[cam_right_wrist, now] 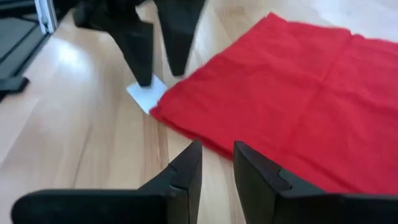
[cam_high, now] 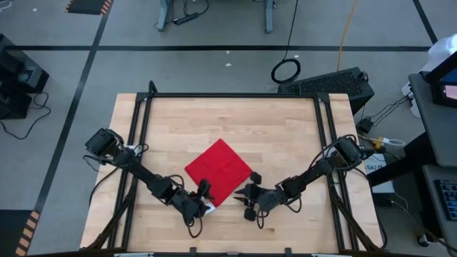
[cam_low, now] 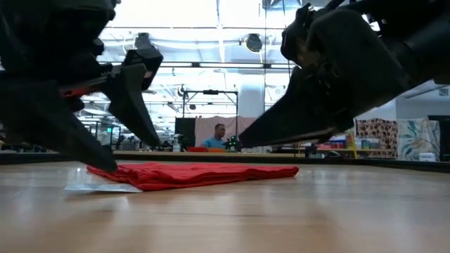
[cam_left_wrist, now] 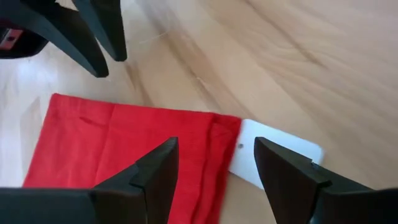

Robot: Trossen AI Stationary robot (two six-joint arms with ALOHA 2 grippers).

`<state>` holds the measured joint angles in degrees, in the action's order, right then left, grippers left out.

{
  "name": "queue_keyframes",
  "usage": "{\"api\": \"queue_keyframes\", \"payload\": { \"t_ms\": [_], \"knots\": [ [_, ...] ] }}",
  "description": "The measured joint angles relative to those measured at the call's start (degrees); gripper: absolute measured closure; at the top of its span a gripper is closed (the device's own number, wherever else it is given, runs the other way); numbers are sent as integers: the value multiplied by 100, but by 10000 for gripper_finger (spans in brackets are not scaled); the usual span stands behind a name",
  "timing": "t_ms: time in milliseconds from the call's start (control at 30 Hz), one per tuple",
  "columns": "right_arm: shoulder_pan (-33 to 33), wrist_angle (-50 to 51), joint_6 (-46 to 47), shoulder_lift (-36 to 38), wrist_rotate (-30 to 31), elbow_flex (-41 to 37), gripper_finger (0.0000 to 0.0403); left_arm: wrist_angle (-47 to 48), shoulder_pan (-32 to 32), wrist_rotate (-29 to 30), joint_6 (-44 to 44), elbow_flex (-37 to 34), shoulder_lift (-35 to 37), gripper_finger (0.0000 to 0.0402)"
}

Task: Roll napkin
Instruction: Fold the red napkin

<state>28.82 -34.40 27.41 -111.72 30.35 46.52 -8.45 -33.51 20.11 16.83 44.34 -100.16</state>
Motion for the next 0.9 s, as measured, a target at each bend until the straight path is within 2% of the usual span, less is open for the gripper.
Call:
{"api": "queue_keyframes", "payload": {
  "t_ms": [233, 533, 667, 900],
  "knots": [
    [2, -306, -150, 0, -8, 0, 320, 46, 192, -56, 44, -4, -39, 187],
    [2, -360, -150, 0, -9, 0, 321, -33, 482, -504, 41, 13, -265, 196],
    [2, -360, -151, 0, -11, 0, 321, -71, 500, -519, 27, 13, -317, 245],
    [74, -304, -172, 0, -15, 0, 321, -17, 661, -568, -161, 2, -328, 370]
  ]
}}
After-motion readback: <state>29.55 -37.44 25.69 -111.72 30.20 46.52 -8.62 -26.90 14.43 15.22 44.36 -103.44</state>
